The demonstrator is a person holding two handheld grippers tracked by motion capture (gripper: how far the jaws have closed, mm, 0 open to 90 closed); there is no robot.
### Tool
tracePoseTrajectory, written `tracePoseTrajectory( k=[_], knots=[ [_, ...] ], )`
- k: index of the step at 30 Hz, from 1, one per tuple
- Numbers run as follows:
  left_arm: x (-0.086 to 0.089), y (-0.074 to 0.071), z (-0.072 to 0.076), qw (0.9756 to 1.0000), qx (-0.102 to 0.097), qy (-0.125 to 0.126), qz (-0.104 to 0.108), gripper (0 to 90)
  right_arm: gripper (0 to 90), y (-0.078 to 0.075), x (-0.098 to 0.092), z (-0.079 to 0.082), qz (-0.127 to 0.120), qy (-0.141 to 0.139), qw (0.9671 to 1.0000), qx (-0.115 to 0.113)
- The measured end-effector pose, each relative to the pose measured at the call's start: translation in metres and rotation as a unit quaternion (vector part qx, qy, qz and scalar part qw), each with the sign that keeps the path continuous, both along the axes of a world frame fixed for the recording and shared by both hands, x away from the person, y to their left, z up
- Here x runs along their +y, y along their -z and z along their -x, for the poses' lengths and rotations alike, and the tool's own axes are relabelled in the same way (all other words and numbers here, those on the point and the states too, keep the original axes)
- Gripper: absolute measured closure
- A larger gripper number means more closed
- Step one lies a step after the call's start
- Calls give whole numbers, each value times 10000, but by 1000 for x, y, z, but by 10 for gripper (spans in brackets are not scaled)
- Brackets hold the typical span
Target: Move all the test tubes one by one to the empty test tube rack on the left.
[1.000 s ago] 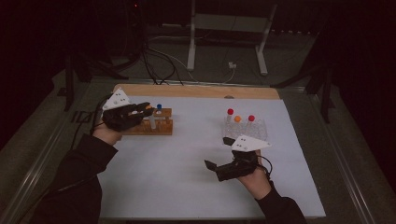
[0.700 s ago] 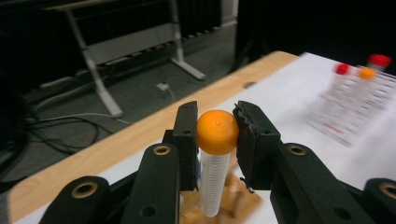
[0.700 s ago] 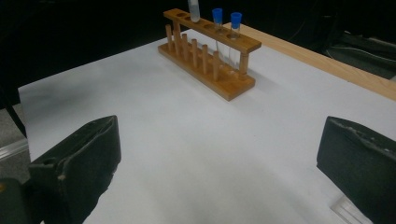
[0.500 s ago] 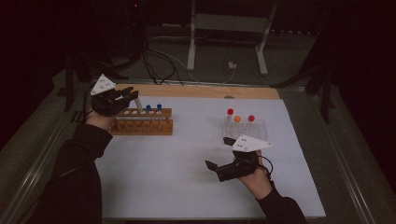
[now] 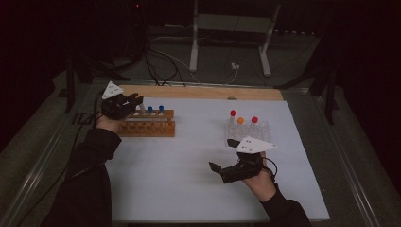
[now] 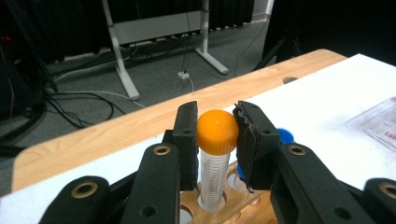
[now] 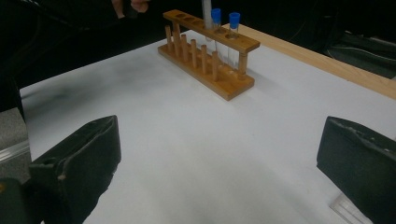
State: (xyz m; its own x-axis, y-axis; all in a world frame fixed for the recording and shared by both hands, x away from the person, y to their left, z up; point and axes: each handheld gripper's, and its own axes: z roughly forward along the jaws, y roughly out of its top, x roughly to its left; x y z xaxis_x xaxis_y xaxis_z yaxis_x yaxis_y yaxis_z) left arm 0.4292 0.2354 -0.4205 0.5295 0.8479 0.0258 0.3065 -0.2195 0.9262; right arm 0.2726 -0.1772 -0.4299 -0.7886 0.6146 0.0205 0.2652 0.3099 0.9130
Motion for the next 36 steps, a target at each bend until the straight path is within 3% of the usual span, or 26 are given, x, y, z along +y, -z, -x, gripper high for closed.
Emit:
tracePoseTrajectory(
  k=[12,25,36],
  knots=[
    [-5,32,-3,9997,249,-36,-54,719,0,1,-1,0,-19,-1,10000,22],
    [-5,31,-2,9995,330,-20,-17,701,0,-1,-2,0,-37,-10,10000,9],
    [-6,-1,21,9993,201,302,79,180,0,-12,-14,-2,-166,123,9998,-74]
  ],
)
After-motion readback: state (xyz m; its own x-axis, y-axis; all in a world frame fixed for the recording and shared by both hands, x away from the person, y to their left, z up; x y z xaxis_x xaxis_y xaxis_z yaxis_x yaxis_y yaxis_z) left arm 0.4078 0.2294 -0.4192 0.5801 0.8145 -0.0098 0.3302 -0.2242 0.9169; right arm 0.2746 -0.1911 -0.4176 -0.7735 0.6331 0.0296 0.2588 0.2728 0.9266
